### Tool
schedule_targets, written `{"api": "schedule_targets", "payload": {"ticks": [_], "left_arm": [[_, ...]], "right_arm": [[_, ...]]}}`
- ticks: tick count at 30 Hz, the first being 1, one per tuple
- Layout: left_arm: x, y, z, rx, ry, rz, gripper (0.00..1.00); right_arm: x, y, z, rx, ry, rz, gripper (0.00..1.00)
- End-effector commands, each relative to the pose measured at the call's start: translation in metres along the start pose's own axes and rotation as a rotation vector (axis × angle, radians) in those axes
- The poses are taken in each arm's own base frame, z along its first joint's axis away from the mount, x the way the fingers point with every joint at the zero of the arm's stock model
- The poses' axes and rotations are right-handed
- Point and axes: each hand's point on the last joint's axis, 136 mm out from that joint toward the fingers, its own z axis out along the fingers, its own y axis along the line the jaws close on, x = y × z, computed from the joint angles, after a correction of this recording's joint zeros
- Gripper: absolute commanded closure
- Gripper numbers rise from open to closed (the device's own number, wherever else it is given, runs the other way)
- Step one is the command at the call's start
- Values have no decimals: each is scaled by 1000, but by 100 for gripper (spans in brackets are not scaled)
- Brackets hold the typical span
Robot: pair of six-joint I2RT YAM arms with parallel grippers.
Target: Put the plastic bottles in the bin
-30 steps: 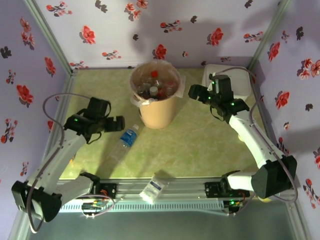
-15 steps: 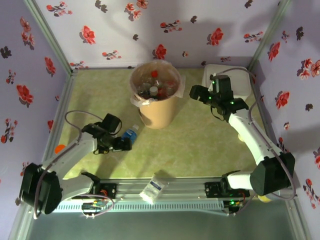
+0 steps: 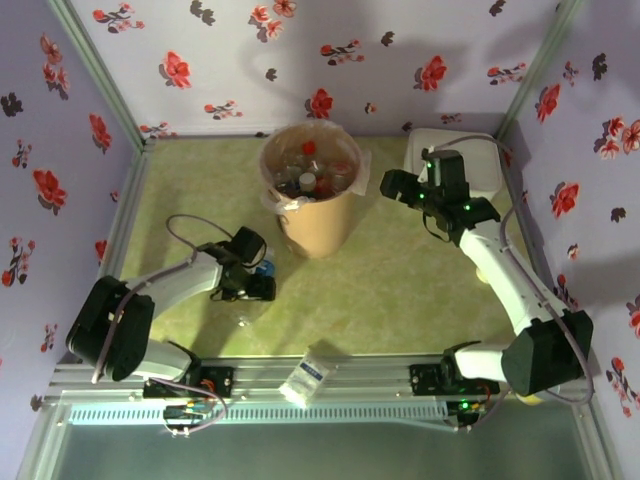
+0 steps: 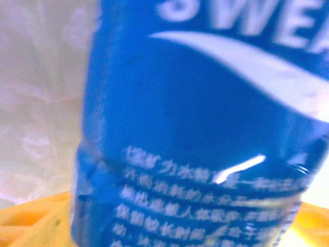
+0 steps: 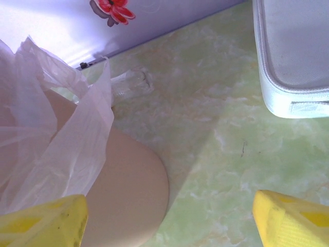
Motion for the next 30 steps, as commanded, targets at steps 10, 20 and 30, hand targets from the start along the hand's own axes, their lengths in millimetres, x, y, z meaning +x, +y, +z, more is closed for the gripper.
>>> {"api": "schedule_targets", "payload": {"ticks": [10,20,30], "left_arm": [[-31,18,-54,-87,-167,21,37],[-94,44,-219,-196,-663,-40,39],[-126,-80,-307,314,-965,289,41]], "right_arm": [[-39,48,-24,-167,-83,-11,16],[-61,146,-50,-413,-112,-99,18],[-37,257,-55,-712,21,-168,7]]}}
